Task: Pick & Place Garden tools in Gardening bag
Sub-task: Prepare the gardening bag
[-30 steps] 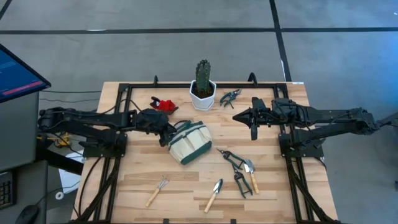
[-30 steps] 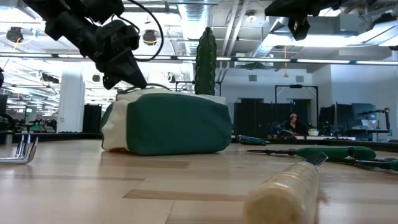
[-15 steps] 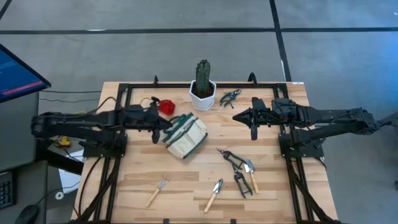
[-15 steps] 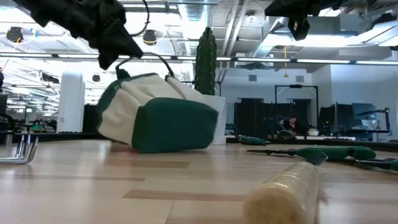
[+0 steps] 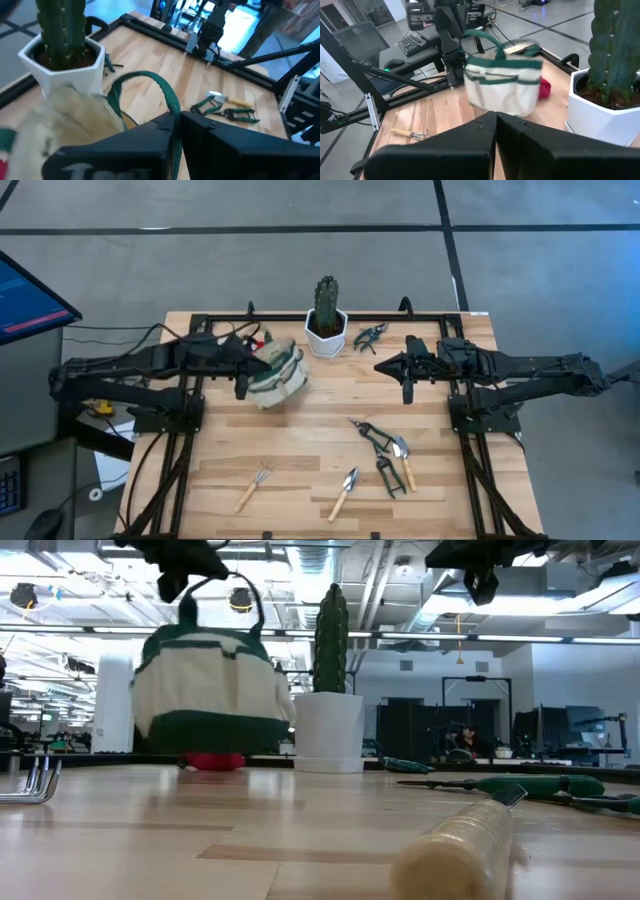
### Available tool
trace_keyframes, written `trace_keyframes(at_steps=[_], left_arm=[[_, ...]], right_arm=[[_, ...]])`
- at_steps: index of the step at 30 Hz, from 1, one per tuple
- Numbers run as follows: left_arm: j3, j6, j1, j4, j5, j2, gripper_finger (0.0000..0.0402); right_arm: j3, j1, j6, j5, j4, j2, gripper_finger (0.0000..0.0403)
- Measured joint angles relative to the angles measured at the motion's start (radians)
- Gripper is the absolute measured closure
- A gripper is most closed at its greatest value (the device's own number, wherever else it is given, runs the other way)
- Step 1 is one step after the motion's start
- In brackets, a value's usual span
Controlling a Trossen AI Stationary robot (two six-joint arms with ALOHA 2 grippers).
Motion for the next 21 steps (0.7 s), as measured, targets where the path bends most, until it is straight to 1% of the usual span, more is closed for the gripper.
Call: trace_keyframes(at_steps=[6, 12, 15, 21], left_arm=[[0.009, 0.000, -0.004, -0.009, 0.002, 0.129, 0.0399], [0.009, -0.028, -0.060, 0.016, 0.052, 0.266, 0.0399], [0.009, -0.062, -0.096, 0.070, 0.081, 0.289, 0.0399], [0.009, -0.084, -0.149, 0.131, 0.082, 0.285, 0.0399]], right_arm=[[0.000, 0.000, 0.000, 0.000, 0.000, 0.000, 0.0403], [0.000, 0.000, 0.000, 0.000, -0.002, 0.000, 0.0403], [0.000, 0.000, 0.000, 0.000, -0.003, 0.000, 0.0403], [0.000, 0.000, 0.000, 0.000, -0.008, 0.000, 0.0403]])
